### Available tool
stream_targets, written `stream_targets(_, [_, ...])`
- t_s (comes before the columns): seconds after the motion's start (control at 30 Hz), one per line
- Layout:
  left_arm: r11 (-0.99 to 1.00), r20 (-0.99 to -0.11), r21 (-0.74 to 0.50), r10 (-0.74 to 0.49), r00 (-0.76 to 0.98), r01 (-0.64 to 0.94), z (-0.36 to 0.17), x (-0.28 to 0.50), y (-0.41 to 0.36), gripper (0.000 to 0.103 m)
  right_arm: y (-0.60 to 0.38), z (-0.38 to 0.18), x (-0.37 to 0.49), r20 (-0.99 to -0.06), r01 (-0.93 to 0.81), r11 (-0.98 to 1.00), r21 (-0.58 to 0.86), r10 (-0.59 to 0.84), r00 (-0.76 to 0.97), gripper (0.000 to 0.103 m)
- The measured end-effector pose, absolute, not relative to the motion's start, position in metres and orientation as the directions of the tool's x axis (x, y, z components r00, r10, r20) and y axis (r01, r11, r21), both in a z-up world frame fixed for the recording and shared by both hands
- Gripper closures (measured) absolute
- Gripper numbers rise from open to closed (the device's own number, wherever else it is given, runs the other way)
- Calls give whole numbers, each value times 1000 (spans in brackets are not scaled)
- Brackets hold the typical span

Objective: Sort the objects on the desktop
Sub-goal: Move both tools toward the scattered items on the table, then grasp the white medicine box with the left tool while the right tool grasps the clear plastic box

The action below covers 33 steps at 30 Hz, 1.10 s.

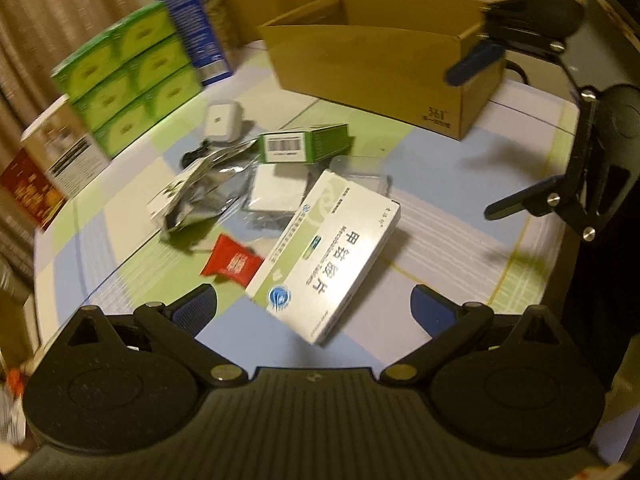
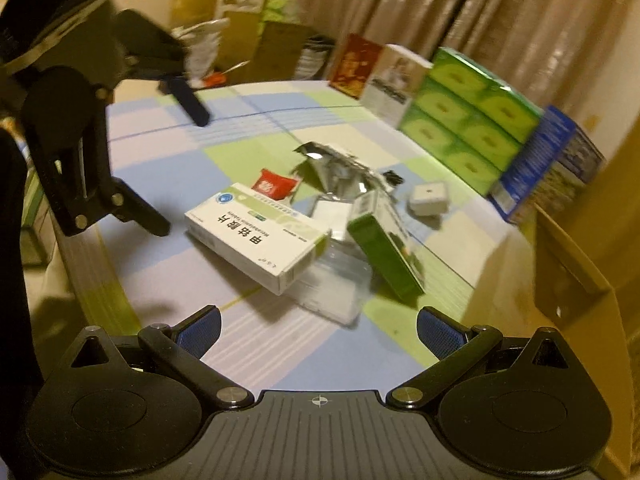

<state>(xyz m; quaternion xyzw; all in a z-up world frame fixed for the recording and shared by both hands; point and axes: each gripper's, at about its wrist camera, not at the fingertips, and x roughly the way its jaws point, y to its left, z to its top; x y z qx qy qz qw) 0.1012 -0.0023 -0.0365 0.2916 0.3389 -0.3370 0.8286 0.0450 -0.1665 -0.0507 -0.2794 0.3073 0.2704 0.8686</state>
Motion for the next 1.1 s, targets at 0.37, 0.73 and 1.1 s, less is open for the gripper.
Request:
stream_targets(0.37, [401,-806,205,-449,387,893,-65,153,-15,3,-159,-79,88,-745,-658,698,-283,272,609,2])
stream_targets(0.73, [281,-834,126,-489,255,952,-87,182,-23,30,-157,-92,108,-756,-653,720,-236,286,589,2])
stream_targets(1.1, [353,-812,87,-517,271,932,-81,186,5,35,-150,-102,124,-758,-519,845,-130,253,601,2])
